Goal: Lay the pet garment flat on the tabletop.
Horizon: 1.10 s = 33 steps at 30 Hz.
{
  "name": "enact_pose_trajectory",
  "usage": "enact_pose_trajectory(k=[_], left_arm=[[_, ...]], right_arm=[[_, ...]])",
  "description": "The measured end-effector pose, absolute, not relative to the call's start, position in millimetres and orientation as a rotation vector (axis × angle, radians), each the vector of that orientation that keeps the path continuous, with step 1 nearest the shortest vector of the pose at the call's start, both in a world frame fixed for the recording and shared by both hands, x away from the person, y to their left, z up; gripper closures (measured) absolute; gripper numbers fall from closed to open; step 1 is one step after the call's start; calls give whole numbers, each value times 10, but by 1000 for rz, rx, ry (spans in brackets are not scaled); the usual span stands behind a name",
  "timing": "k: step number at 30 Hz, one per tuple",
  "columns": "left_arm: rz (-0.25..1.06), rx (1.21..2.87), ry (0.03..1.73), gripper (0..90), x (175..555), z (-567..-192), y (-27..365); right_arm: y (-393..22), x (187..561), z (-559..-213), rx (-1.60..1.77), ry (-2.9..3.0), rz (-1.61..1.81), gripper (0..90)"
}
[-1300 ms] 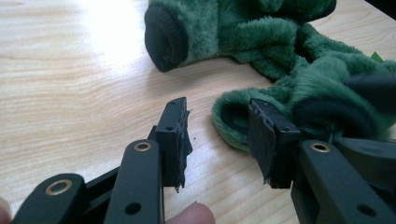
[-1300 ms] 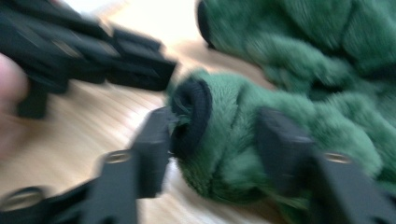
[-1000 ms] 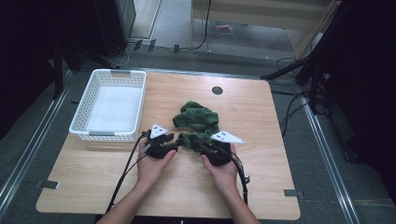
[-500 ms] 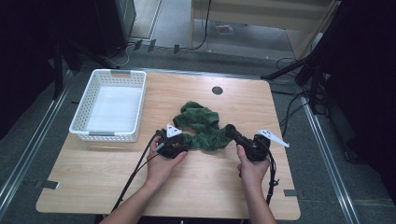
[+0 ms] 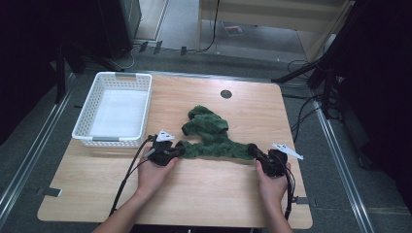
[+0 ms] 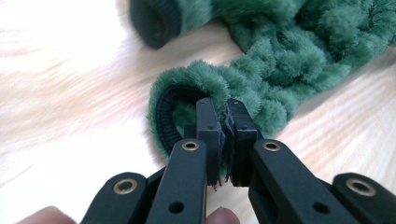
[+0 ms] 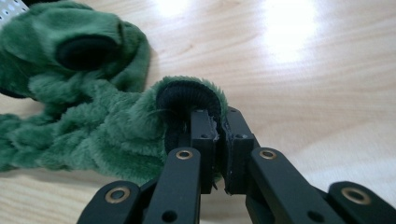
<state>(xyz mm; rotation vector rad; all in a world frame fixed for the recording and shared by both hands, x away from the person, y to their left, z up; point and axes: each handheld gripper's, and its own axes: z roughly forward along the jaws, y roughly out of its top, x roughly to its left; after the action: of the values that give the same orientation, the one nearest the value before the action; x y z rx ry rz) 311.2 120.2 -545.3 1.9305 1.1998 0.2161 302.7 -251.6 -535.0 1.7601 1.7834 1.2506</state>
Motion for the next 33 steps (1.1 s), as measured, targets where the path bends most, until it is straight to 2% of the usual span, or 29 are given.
enact_pose_trajectory(k=[5,8,17,18,21,24,29,33], left_arm=[[180,1937,1155,876,2881,-5474,1428],[108,1931,1094,875,2702,-5518,1540],[34,2025,953,867,2551,-5477,1469],[35,2023,938,860,2552,-5479,1473],[51,2000,935,805,2566,-5478,1468],[45,1978,928,722,2571,-5463,1472],[63,1951,942,624,2594,-5448,1485],[74,1952,950,614,2596,-5443,1486]], right_arm=[[-2503,2886,-5408,1754,1849,1222,863],[-2479,2787,-5412,1712,1899,1196,863],[-2452,2588,-5427,1726,1944,1162,851],[-2465,2580,-5428,1721,1952,1165,814],[-2467,2573,-5353,1656,1949,1274,548],[-2420,2577,-5114,1546,1890,1334,454],[-2207,2789,-4659,1435,1837,1411,449],[-1861,3051,-4367,1361,1838,1449,482]])
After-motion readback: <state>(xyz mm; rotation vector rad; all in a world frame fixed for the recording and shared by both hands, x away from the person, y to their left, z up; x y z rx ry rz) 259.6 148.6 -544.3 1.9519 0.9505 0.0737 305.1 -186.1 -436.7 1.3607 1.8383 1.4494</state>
